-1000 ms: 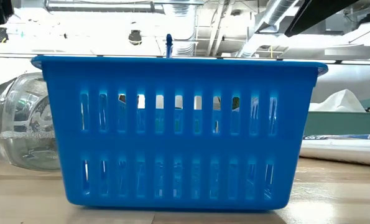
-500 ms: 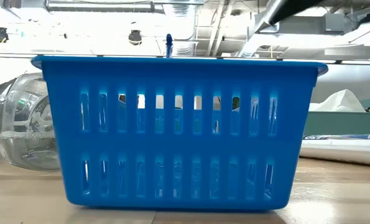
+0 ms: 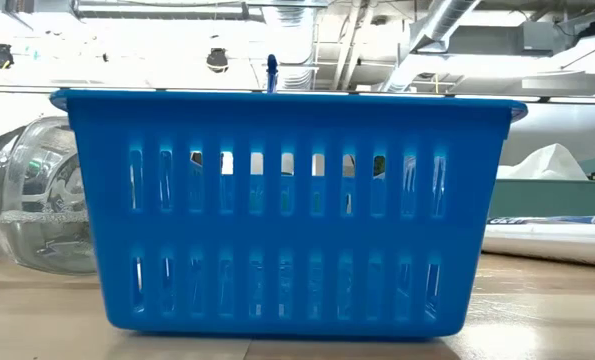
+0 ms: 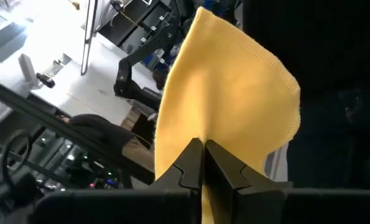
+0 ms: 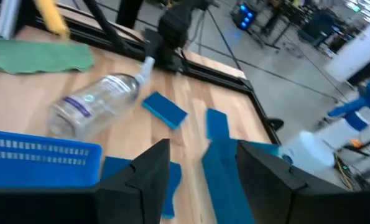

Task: Pick & Place Kitchen Items
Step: Put the yellow microfiber towel into the green bin

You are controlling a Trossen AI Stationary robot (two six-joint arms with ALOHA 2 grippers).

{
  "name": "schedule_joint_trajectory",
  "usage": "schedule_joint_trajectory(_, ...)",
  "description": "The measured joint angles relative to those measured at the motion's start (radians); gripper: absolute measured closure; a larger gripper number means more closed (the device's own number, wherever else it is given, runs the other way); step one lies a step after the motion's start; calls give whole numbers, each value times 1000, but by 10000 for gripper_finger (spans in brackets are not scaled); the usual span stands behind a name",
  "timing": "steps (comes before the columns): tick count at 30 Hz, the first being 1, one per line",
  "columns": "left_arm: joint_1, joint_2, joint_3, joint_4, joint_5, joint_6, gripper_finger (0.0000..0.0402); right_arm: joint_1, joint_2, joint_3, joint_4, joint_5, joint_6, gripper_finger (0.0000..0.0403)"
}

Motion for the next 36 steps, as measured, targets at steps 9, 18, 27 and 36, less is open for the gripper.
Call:
schedule_joint_trajectory(9, 112, 28, 0, 38, 19, -145, 400, 0, 0, 0, 139, -116, -98, 228)
schedule_joint_trajectory(18, 232, 171, 13, 213, -81, -237, 400, 1, 1, 0, 167, -149, -123, 228)
schedule_joint_trajectory(27, 329, 336, 137, 162, -82, -398, 400, 1, 2, 0, 164, -149, -126, 228)
schedule_joint_trajectory(36, 352, 487, 319, -93, -165, -417, 400, 1, 2, 0, 164, -149, -126, 228)
